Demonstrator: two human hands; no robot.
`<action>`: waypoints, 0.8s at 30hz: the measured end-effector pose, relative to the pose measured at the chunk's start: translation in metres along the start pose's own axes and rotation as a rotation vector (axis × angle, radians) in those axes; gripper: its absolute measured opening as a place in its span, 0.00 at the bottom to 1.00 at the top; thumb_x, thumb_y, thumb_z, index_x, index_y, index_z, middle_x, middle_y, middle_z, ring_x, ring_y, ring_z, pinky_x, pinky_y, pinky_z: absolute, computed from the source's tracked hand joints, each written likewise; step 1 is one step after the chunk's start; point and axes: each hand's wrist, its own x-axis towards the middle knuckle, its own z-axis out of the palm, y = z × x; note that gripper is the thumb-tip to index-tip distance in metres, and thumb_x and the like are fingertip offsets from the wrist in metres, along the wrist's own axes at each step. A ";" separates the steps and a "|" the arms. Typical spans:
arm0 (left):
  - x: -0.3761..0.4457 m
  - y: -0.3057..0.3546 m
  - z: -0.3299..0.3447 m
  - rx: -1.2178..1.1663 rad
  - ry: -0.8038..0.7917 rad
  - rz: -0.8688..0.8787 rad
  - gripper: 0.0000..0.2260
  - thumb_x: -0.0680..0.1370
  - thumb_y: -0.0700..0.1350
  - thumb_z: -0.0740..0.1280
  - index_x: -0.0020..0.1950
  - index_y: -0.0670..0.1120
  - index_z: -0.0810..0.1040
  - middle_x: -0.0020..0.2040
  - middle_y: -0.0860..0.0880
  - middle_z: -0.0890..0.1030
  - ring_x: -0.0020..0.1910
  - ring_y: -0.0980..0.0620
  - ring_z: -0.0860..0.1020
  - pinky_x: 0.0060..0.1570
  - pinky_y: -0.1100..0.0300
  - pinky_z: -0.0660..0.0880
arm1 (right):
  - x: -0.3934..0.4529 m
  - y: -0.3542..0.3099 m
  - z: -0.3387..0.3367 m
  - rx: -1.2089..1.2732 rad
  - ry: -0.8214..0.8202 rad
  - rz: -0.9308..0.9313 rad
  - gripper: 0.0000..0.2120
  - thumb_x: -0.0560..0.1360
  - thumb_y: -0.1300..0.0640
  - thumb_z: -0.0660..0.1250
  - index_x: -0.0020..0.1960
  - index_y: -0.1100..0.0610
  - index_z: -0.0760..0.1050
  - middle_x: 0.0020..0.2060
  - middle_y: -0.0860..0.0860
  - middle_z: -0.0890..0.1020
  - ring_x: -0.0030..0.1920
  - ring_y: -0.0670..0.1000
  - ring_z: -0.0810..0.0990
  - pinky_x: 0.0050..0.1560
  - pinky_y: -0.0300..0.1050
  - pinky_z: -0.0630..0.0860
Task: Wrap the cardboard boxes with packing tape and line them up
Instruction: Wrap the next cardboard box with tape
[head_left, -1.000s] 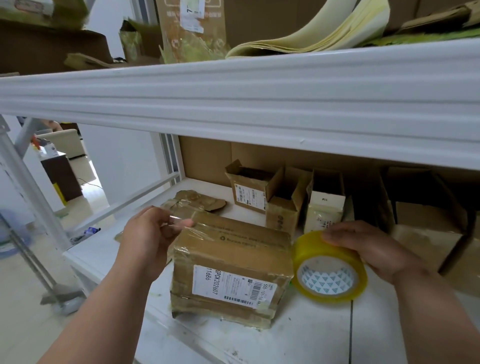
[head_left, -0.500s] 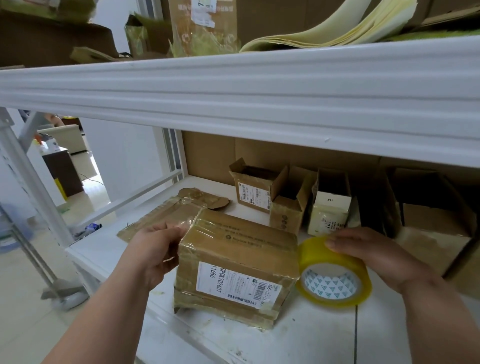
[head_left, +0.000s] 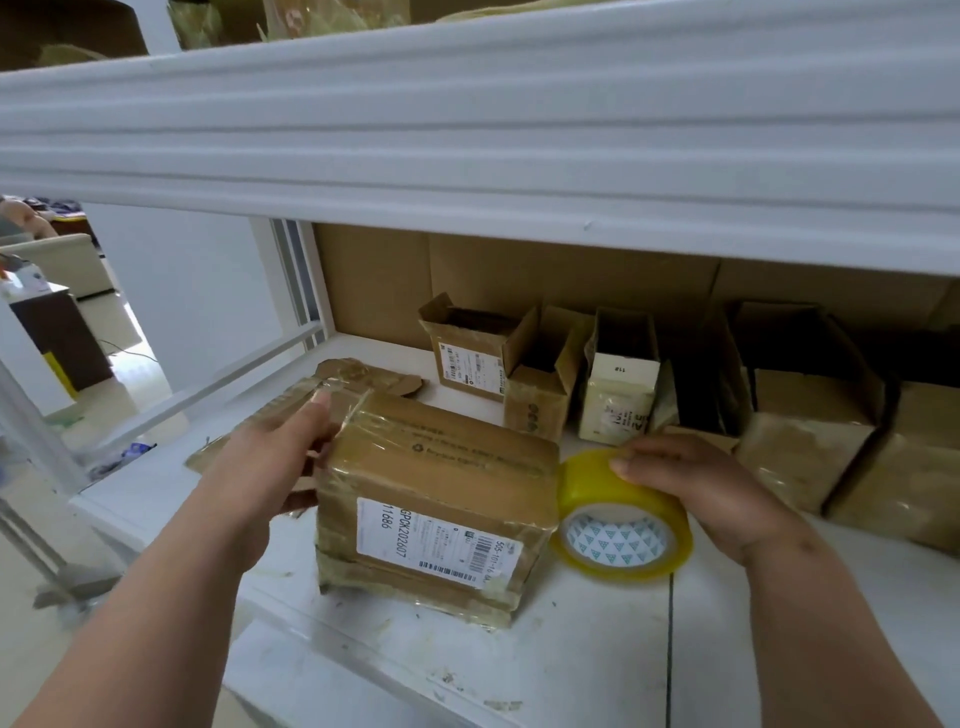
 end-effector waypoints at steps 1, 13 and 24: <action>-0.002 0.004 0.000 0.130 -0.011 0.035 0.21 0.76 0.64 0.64 0.47 0.47 0.81 0.48 0.44 0.83 0.48 0.44 0.80 0.53 0.45 0.79 | -0.001 0.001 0.001 0.003 -0.009 -0.001 0.10 0.68 0.51 0.78 0.46 0.51 0.83 0.41 0.51 0.86 0.43 0.51 0.85 0.45 0.46 0.80; -0.007 0.007 0.011 0.326 -0.032 0.170 0.15 0.82 0.56 0.61 0.66 0.54 0.78 0.52 0.54 0.77 0.58 0.48 0.73 0.57 0.55 0.66 | -0.019 0.010 0.009 0.110 -0.195 -0.109 0.19 0.58 0.40 0.74 0.36 0.56 0.80 0.33 0.56 0.80 0.36 0.54 0.80 0.37 0.43 0.73; -0.003 0.030 0.035 0.914 0.032 0.191 0.36 0.68 0.76 0.62 0.60 0.47 0.76 0.55 0.48 0.73 0.54 0.45 0.75 0.51 0.50 0.75 | -0.040 0.016 0.011 0.136 -0.251 -0.096 0.22 0.60 0.42 0.74 0.39 0.59 0.76 0.31 0.54 0.76 0.32 0.50 0.74 0.31 0.39 0.69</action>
